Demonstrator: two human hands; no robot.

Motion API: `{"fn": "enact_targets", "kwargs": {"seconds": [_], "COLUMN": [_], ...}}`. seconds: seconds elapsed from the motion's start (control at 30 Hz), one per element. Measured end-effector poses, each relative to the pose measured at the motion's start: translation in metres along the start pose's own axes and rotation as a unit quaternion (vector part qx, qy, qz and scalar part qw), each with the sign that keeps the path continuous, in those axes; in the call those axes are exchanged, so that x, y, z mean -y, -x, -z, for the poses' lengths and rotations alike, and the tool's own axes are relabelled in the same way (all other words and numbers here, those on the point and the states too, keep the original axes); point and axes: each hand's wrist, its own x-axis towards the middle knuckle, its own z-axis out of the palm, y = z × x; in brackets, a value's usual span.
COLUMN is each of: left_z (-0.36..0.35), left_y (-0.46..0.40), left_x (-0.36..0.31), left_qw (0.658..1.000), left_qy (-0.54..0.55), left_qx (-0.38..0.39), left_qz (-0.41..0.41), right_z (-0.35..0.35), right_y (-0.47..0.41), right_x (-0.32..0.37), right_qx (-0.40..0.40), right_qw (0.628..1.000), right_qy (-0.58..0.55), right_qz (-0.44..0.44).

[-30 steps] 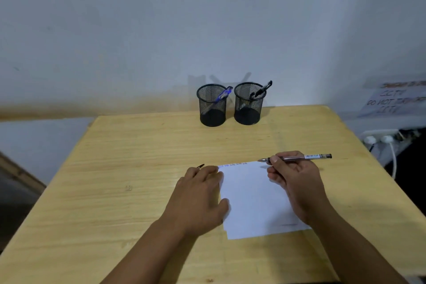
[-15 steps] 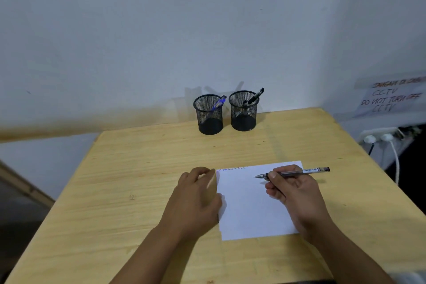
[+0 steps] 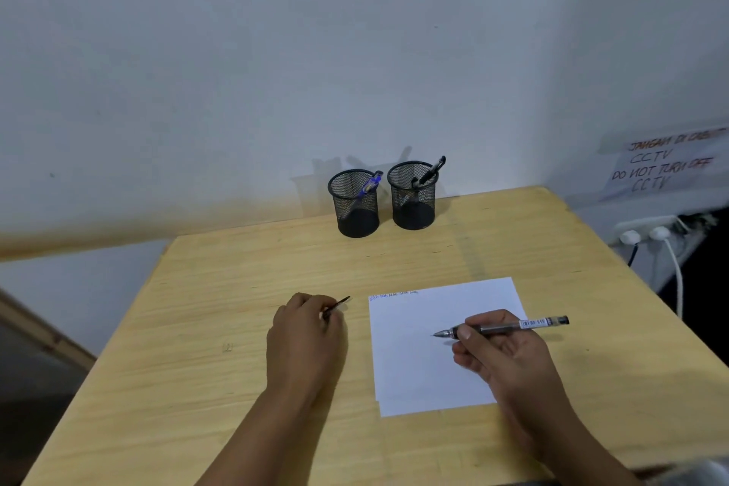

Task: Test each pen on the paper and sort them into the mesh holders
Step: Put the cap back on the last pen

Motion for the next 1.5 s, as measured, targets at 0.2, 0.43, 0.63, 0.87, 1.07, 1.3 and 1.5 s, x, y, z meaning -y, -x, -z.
{"fn": "enact_targets", "kwargs": {"seconds": [0.2,0.43,0.63,0.87,1.07,1.3,1.5], "left_z": [-0.002,-0.011,-0.021,-0.026,-0.030,-0.041,-0.065], "left_y": [0.024,0.049,0.057,0.064,0.064,0.066,0.077], "left_x": [-0.028,-0.058,-0.075,-0.093,-0.118,-0.158,-0.206], "left_qw": [0.992,0.971,0.961,0.950,0.924,0.894,0.867], "left_qy": [0.079,0.109,0.106,0.136,0.252,0.288,0.293], "left_qx": [0.046,0.087,0.107,0.146,0.226,0.283,0.330], "left_qz": [-0.084,-0.196,-0.230,-0.241,-0.177,-0.195,-0.232], "right_z": [0.008,0.019,0.029,0.039,0.059,0.091,0.125], "right_y": [0.000,0.000,0.001,0.009,0.017,0.028,0.039], "right_x": [0.005,0.010,0.009,0.007,0.017,0.030,0.053], "right_qx": [-0.023,-0.054,-0.065,-0.066,-0.075,-0.097,-0.150], "right_qw": [1.000,0.999,0.997,0.995,0.997,0.993,0.982], "right_qy": [0.003,0.003,0.052,0.069,0.002,0.015,-0.108], "right_qz": [0.001,-0.003,0.002,-0.006,0.005,0.071,0.047]}}
